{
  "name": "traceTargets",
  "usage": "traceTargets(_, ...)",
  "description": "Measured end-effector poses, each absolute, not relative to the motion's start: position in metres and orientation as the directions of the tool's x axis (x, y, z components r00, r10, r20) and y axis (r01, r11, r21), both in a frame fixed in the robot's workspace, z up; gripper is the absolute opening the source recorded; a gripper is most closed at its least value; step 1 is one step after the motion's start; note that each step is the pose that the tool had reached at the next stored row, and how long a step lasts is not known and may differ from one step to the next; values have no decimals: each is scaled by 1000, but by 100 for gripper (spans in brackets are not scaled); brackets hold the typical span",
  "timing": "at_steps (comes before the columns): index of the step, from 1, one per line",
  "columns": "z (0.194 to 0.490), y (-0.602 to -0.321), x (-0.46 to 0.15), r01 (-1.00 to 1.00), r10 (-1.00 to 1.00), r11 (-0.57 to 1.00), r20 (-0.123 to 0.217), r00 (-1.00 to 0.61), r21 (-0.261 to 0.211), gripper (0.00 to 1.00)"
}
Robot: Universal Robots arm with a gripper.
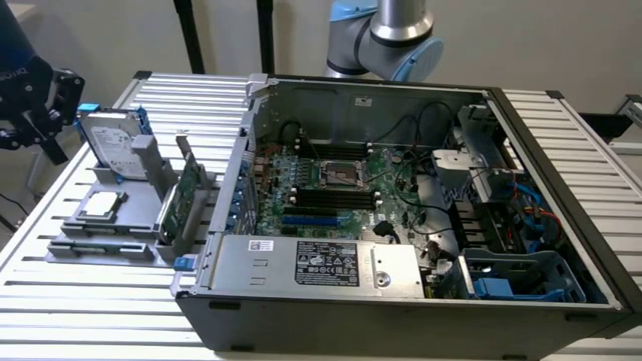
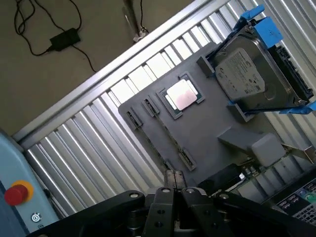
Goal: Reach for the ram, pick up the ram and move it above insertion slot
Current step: 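Pick up the ram and move it above insertion slot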
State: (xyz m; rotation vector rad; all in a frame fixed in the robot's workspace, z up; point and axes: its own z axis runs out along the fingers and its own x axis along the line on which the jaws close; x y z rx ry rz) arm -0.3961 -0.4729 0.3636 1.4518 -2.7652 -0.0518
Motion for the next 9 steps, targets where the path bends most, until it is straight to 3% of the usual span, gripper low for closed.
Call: traceTargets(9,362,-473,-396,-904,-904,426,1,-427,38,11)
